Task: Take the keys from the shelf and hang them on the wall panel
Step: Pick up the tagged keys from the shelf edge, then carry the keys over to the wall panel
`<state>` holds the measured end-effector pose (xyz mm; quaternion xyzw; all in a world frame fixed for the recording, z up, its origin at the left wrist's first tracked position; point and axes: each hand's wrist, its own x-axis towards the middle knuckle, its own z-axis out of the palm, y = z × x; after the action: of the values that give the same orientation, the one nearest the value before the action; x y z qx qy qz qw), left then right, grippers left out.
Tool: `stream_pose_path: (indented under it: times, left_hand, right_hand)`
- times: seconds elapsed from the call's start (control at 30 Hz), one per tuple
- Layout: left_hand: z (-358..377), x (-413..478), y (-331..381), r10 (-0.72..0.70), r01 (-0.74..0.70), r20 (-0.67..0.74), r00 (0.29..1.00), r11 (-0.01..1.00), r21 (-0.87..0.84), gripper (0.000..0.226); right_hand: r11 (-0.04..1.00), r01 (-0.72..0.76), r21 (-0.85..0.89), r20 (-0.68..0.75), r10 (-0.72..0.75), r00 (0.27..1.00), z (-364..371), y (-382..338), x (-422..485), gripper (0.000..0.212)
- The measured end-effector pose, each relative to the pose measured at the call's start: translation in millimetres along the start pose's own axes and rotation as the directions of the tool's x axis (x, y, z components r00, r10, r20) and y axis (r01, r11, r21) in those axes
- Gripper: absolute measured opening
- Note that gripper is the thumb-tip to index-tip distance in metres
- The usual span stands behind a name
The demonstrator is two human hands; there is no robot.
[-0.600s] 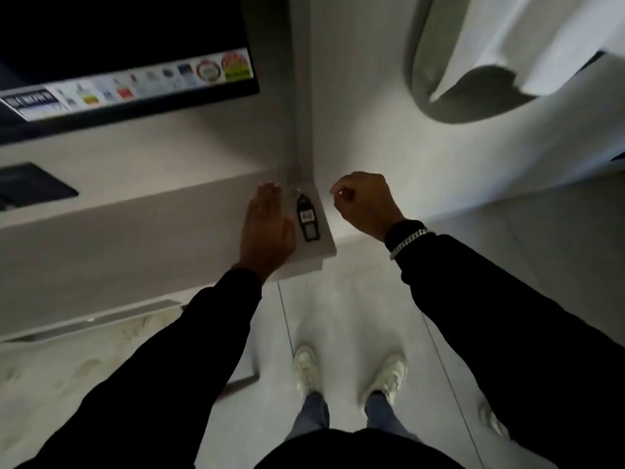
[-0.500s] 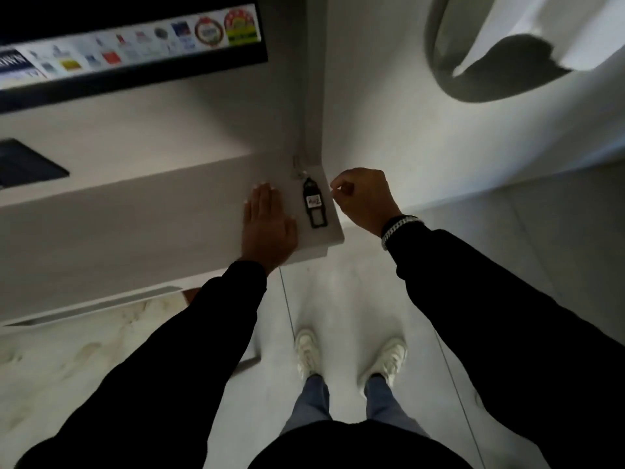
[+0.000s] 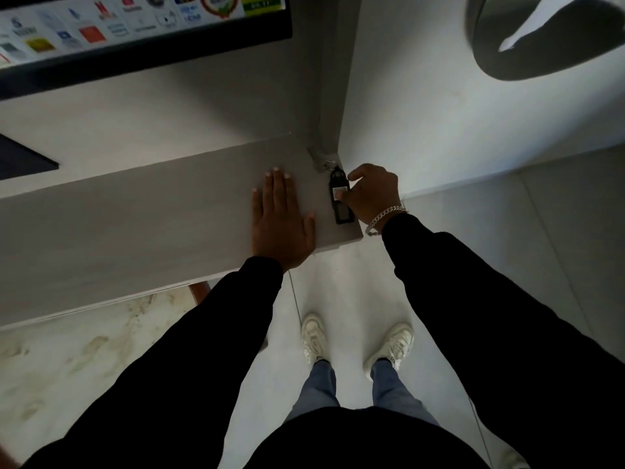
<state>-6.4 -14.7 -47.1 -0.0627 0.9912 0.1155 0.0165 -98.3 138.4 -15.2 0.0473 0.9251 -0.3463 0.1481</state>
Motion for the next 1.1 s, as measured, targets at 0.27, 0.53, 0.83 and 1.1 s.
stream_pose_path:
  times: [0.27, 0.53, 0.83, 1.1]
  left_hand:
    - [-5.2, 7.9, 3.5, 0.126, -0.129, 0.072, 0.989, 0.991, 0.039, 0.079]
    - [-13.8, 14.2, 64.5, 0.193, -0.162, 0.113, 0.975, 0.958, -0.236, 0.071]
    - [-19.5, 30.1, 234.8, 0.505, -0.484, -0.074, 0.860, 0.763, -0.429, 0.062]
    - [-4.6, 34.2, 443.3, 0.724, -0.711, -0.133, 0.676, 0.594, -0.376, 0.064]
  right_hand:
    - [0.887, -0.240, 0.395, 0.228, 0.159, 0.961, -42.4, 12.4, -16.7, 0.009]
    - [0.600, -0.355, 0.717, 0.338, 0.147, 0.930, -116.4, 61.4, -54.1, 0.013]
    - [0.462, -0.239, 0.854, 0.188, 0.154, 0.970, -244.3, 181.9, -83.5, 0.025]
    - [0.373, -0.136, 0.918, 0.041, 0.251, 0.967, -376.3, 295.6, -103.0, 0.010]
